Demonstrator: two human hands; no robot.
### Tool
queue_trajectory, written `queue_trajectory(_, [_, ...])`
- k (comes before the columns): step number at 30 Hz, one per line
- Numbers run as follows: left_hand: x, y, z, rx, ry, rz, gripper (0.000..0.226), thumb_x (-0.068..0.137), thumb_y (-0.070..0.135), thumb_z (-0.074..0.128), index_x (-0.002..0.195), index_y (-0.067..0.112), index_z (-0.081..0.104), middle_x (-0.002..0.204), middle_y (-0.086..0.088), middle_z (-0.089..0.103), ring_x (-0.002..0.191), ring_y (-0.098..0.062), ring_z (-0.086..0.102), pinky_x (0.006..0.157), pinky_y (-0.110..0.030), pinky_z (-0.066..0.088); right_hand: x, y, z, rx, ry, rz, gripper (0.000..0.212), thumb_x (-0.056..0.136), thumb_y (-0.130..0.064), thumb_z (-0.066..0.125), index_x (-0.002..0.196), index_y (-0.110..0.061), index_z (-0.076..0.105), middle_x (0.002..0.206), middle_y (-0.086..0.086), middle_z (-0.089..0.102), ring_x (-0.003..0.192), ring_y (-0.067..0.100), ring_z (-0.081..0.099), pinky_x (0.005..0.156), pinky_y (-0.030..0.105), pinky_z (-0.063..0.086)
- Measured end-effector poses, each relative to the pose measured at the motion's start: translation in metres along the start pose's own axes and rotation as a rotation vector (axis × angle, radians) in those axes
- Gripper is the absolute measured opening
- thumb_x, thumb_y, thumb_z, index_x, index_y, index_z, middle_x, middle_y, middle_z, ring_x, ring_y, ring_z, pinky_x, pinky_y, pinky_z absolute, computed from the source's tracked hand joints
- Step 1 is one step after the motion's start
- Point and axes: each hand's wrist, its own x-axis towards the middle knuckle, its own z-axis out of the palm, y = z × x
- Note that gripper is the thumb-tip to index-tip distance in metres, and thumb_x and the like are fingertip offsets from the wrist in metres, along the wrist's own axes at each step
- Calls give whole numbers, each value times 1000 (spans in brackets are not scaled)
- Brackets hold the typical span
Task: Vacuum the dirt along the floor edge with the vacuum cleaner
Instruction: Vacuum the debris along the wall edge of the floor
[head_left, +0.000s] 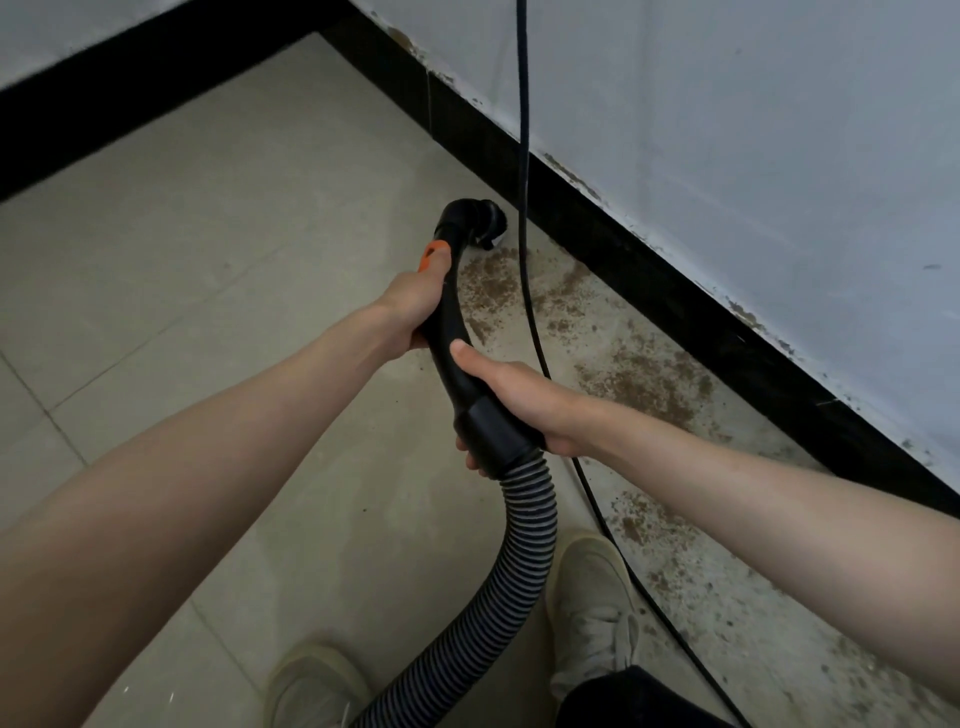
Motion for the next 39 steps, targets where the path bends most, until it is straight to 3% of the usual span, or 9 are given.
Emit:
queue_trajectory(9, [25, 26, -9, 43, 73, 32, 55, 96, 59, 36, 108, 8, 52, 86, -6, 58, 74, -19, 58, 58, -30, 48, 22, -27, -2, 12, 33, -40, 54, 98, -56, 42, 97, -3, 50, 67, 15, 62, 50, 25, 64, 46, 30, 54])
queue_trajectory(16, [12, 19, 27, 124, -41, 28, 56, 96, 59, 34, 107, 8, 54, 85, -5, 58, 74, -19, 58, 53, -28, 47, 1, 4, -15, 69, 104, -7, 63, 96, -61, 41, 90, 0, 58, 63, 12, 65, 52, 27, 64, 49, 32, 56])
queue_trajectory(22, [1, 5, 43, 113, -85, 7, 57, 95, 61, 33, 109, 10, 56, 95, -7, 63, 83, -20, 62, 61, -30, 50, -21, 19, -14, 87, 139, 6, 62, 97, -58, 42, 84, 0, 59, 63, 13, 65, 51, 27, 63, 49, 32, 55])
queue_trajectory(27, [-10, -2, 57, 107, -125, 0, 44, 97, 57, 32, 100, 20, 55, 85, -2, 61, 75, -17, 60, 58, -28, 49, -37, 30, -15, 133, 156, 23, 61, 97, -57, 43, 83, 0, 58, 60, 12, 64, 47, 23, 63, 43, 27, 52])
queue_trajectory(30, [-16, -6, 63, 130, -124, -5, 46, 97, 58, 33, 87, 17, 54, 73, -1, 56, 65, -16, 57, 51, -25, 45, -43, 37, -15, 133, 170, 24, 62, 97, -57, 42, 83, 1, 58, 61, 13, 64, 47, 25, 63, 43, 28, 52])
queue_trajectory(35, [-24, -7, 66, 158, -147, -15, 50, 97, 56, 33, 103, 13, 57, 73, -1, 56, 66, -16, 57, 50, -25, 46, -50, 42, -10, 128, 195, 40, 65, 97, -59, 42, 84, 3, 59, 64, 15, 64, 50, 28, 63, 45, 30, 53])
queue_trajectory(39, [-27, -5, 62, 157, -144, -10, 50, 96, 58, 34, 87, 14, 56, 75, -1, 56, 66, -15, 57, 46, -22, 44, -48, 37, -2, 130, 211, 11, 62, 99, -56, 41, 89, 3, 57, 63, 15, 64, 49, 27, 63, 45, 30, 54])
